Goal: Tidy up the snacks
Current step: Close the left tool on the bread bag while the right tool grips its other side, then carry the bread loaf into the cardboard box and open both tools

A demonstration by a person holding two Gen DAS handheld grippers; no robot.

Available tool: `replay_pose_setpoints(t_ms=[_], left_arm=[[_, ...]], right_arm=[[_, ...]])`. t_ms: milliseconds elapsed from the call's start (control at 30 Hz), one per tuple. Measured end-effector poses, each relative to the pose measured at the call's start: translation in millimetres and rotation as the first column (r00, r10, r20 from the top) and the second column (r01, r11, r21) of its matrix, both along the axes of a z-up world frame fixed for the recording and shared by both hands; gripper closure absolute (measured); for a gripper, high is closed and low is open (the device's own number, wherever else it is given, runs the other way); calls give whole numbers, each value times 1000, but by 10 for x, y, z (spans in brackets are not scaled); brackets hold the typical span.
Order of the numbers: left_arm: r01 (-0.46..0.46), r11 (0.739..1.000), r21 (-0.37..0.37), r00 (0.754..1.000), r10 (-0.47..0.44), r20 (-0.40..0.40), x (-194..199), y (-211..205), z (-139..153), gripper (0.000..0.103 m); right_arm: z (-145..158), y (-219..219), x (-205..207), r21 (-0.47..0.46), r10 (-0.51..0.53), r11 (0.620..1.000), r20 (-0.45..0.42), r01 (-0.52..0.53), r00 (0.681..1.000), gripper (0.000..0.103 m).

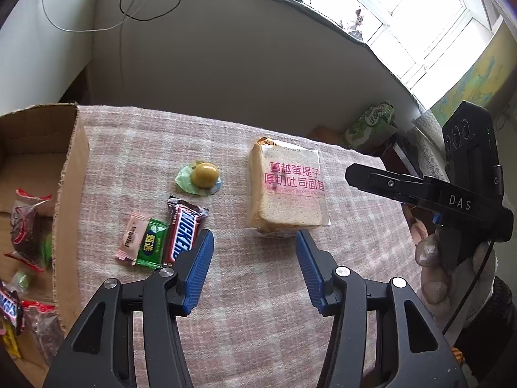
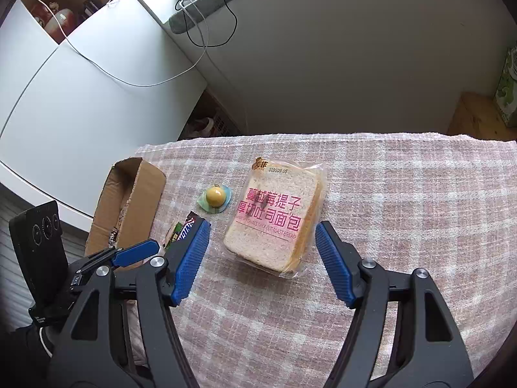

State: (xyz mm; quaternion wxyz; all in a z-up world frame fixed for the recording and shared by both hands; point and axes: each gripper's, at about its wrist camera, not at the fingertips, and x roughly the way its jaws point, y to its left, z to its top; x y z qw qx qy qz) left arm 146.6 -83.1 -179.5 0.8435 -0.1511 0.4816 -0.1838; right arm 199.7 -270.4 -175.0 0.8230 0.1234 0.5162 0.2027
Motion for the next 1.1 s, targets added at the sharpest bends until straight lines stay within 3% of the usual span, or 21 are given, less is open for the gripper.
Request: replay_pose_setpoints(t_ms=[167,267,433,500,633,1100], left_arm=[[26,995,-97,999,-31,-43,266,-164,-132,49],[43,992,-122,996,-52,-71,406,-246,-238,49],[42,986,-160,993,-59,-104,571,-302,-381,49],[42,987,-153,992,-59,-112,626,-326,-423,49],[44,986,-161,990,-65,-128,703,-344,-489,49],[105,988,-117,987,-118,-105,771,-569,-490,52]], right_arm=[[-221,-124,97,53,-29,998,-62,33,998,31],[-347,-178,160,93,-44,994,-109,55,993,39],[-506,-203,254,143,-52,987,-164,76,985,40],[-551,-204,288,149,-58,985,-179,85,982,40],[-629,-189,331,161,-58,983,-207,93,977,50],[-629,-150,376,175,-52,980,-209,90,977,59]])
